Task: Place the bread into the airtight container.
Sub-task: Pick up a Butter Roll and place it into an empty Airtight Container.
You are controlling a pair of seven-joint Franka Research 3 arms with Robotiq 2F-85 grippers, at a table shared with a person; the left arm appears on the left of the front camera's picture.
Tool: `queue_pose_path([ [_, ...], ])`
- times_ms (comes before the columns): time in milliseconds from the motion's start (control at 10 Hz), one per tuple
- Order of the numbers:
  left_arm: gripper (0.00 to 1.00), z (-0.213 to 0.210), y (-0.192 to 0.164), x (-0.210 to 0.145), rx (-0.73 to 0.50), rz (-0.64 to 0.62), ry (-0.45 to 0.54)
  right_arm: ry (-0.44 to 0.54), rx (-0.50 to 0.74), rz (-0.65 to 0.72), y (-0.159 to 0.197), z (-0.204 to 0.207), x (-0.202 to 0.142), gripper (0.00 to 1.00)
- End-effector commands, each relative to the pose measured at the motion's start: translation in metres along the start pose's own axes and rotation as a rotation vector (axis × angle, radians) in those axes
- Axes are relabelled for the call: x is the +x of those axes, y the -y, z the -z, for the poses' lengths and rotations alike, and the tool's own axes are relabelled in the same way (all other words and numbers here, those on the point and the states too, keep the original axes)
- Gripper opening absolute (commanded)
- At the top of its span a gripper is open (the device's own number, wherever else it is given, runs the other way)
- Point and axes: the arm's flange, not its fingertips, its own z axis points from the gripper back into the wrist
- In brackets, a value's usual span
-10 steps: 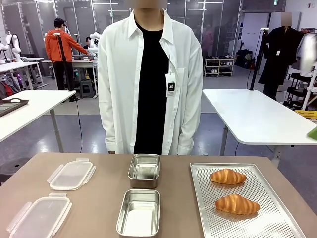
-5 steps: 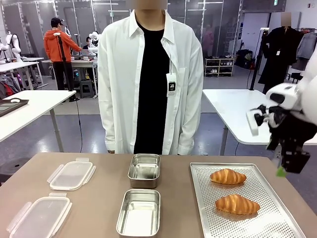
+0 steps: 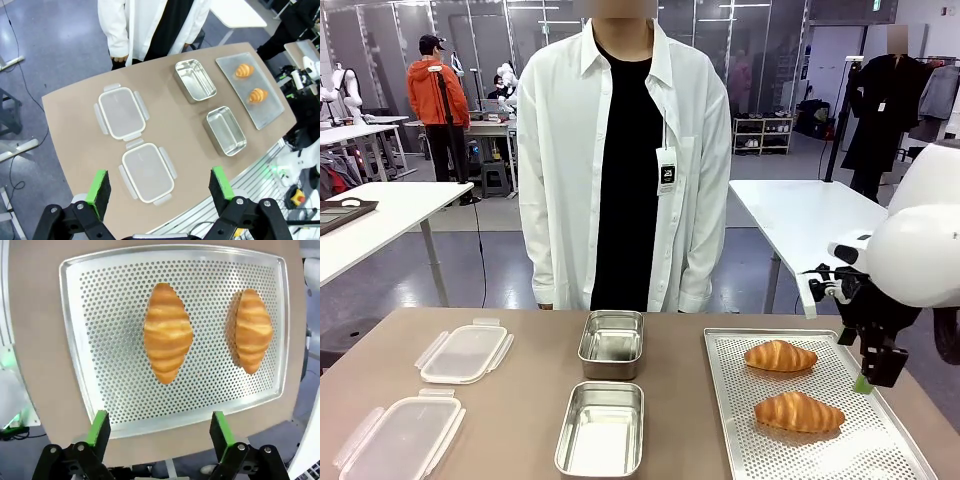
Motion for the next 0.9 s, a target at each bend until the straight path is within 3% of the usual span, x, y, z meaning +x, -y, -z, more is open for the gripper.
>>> queue_pose_path([
  [0,1.0,-0.001,0.001,0.0,-0.009,0.016,0.001,0.021,-0.015,0.009,-0.004,0.008,-0.005,1.0],
  [600,1.0,-0.001,0.001,0.0,-0.009,0.016,0.001,-0.012,-0.008,0.009,0.001,0.002,0.002,1.0],
  [800,1.0,-0.001,0.001,0.0,-0.009,0.016,0.001,-0.001,0.031,-0.033,0.012,0.036,0.014,1.0],
])
